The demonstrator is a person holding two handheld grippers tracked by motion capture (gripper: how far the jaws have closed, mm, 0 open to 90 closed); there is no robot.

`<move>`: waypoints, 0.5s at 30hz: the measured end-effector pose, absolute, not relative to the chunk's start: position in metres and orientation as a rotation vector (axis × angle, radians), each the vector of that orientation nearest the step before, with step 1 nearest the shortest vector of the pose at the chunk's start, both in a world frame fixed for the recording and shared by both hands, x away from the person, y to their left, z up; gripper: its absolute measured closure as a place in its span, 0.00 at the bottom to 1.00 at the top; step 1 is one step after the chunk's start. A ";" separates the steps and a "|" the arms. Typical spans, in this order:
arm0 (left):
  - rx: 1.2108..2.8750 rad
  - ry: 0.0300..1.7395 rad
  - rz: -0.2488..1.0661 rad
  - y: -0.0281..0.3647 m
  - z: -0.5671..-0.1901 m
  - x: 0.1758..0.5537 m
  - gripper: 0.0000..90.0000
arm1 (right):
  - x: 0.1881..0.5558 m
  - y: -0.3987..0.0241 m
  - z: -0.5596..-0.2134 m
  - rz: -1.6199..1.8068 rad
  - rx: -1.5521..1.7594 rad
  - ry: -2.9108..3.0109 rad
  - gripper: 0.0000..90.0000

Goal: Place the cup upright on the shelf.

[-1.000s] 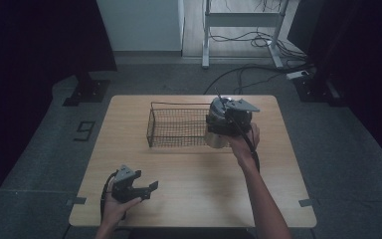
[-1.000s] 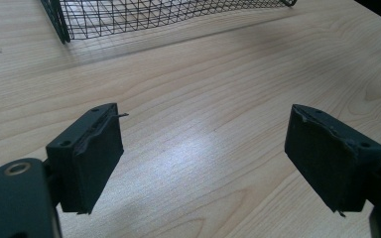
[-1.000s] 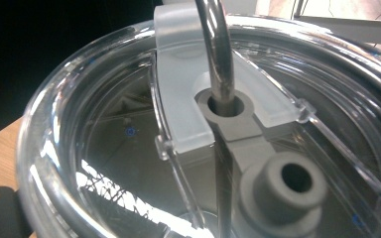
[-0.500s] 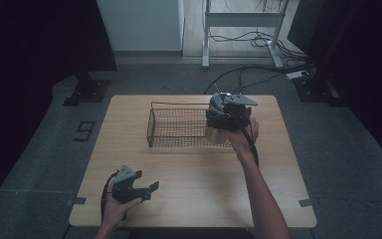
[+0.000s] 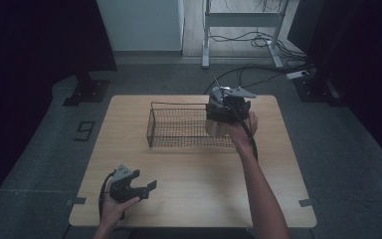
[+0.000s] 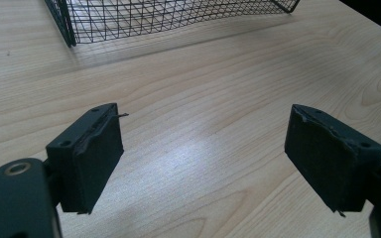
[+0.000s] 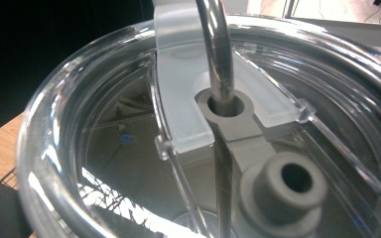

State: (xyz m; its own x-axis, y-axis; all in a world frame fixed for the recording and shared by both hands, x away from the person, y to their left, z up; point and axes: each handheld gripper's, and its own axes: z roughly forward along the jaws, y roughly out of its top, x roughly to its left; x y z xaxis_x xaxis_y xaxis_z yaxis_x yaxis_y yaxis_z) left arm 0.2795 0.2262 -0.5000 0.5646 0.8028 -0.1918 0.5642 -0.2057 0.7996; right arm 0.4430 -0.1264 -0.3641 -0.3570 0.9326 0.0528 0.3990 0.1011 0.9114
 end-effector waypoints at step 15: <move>1.886 1.117 0.336 0.230 -0.501 0.281 0.17 | 0.468 -0.126 -0.367 1.192 1.323 1.829 0.04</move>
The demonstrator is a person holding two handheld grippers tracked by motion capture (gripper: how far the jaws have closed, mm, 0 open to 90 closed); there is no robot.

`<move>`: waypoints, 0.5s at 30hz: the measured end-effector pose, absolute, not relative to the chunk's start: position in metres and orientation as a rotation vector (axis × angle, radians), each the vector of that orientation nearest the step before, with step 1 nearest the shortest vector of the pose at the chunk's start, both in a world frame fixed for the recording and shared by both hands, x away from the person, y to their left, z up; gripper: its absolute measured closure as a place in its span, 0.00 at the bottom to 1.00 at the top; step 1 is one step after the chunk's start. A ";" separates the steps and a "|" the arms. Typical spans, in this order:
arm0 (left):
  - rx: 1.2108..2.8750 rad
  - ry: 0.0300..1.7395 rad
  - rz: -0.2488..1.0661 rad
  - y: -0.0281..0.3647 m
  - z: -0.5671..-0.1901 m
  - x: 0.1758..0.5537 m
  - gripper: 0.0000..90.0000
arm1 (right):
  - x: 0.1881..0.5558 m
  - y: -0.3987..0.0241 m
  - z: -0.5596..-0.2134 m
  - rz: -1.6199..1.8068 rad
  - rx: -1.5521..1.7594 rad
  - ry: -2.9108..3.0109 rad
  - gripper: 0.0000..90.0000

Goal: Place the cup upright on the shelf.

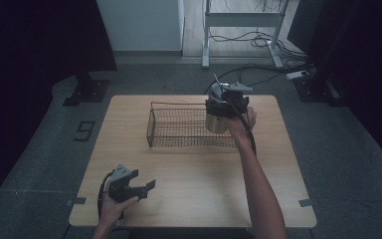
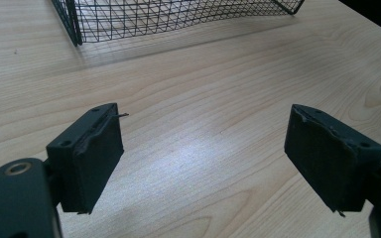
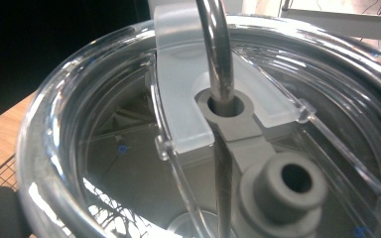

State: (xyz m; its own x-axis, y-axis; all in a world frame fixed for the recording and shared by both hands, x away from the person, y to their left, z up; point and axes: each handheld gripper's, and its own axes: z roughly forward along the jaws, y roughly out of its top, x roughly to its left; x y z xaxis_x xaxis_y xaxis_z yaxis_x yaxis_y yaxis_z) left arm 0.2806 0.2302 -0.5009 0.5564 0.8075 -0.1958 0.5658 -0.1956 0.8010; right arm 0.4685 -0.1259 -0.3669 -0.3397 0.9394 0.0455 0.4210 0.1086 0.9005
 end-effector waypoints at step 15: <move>1.887 1.117 0.333 0.231 -0.501 0.281 0.17 | 0.487 -0.123 -0.371 1.168 1.331 1.838 0.04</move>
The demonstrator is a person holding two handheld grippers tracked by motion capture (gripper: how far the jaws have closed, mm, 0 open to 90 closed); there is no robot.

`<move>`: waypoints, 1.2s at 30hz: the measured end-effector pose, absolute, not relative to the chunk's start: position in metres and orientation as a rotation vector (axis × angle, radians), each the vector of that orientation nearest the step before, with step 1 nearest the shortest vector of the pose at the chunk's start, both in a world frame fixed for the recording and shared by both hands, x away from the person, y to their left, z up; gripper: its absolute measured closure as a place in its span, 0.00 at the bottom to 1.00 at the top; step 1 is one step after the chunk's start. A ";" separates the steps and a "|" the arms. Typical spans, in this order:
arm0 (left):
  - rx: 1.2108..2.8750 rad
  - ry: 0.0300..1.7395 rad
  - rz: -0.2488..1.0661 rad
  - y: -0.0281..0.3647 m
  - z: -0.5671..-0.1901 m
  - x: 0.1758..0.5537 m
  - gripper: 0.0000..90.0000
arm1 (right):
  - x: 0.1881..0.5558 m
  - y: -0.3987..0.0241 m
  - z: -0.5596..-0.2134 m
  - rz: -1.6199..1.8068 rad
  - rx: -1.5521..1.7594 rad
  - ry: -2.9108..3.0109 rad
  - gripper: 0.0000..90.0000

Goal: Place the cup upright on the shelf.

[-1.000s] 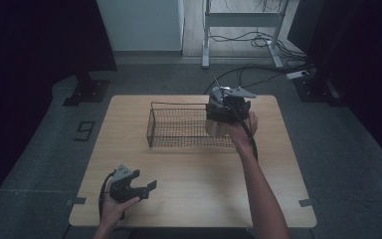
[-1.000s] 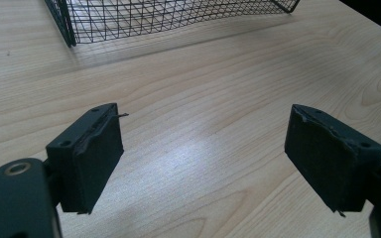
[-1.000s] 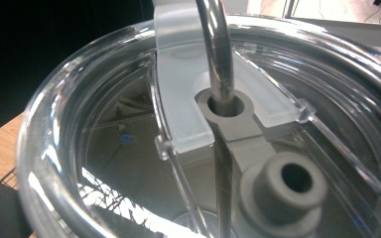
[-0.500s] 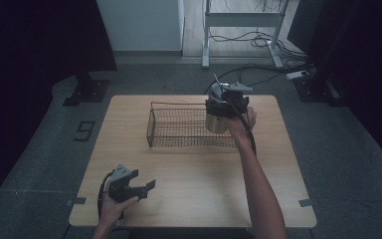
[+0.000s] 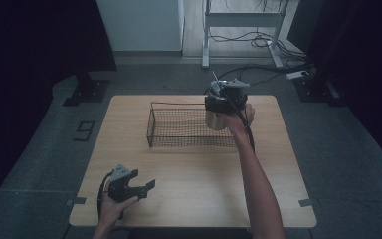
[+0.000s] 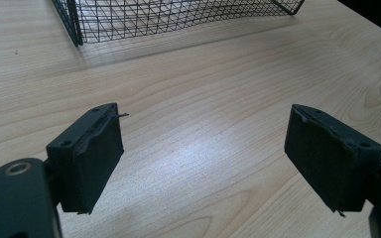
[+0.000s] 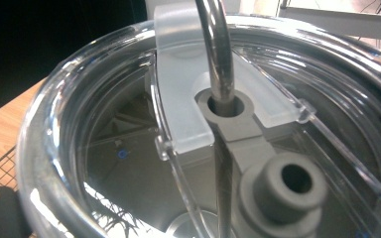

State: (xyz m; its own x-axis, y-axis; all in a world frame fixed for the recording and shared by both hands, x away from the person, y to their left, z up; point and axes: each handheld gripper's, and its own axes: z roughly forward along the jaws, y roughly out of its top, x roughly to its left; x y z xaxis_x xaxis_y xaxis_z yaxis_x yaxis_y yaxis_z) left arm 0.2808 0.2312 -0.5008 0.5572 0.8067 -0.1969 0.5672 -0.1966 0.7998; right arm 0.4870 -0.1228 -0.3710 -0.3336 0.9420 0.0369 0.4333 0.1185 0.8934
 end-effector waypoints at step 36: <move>1.884 1.123 0.334 0.234 -0.502 0.281 0.17 | 0.509 -0.117 -0.413 1.115 1.370 1.892 0.04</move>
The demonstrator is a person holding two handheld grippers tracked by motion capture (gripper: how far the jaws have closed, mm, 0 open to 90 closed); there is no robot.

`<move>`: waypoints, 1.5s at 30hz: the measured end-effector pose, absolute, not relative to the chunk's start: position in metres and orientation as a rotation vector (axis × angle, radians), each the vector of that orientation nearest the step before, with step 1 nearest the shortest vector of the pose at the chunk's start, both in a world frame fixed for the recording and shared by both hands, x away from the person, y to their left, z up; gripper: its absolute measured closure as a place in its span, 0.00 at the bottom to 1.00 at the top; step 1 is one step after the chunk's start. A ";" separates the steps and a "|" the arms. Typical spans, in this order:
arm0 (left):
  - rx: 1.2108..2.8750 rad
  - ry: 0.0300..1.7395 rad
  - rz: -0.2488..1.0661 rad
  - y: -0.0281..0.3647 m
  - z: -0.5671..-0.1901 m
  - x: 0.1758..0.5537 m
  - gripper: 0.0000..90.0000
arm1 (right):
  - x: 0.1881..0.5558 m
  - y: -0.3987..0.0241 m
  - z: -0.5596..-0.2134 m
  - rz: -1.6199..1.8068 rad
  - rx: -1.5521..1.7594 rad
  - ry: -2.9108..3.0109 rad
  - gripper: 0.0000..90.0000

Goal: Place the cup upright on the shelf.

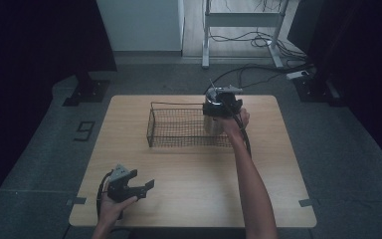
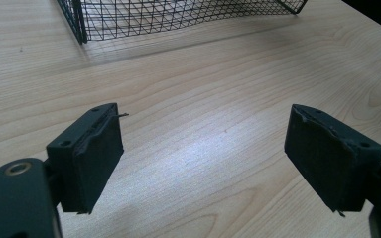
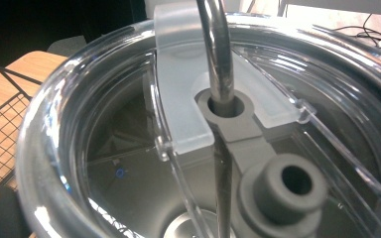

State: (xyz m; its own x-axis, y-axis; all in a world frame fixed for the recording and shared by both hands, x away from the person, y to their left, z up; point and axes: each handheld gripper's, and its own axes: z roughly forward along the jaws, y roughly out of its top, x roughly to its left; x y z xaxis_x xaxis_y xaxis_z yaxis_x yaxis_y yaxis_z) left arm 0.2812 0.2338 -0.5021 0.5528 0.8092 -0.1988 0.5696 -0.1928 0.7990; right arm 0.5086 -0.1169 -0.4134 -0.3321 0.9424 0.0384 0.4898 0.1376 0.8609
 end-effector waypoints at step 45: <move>1.889 1.129 0.334 0.234 -0.504 0.281 0.17 | 0.507 -0.113 -0.459 1.035 1.372 1.942 0.03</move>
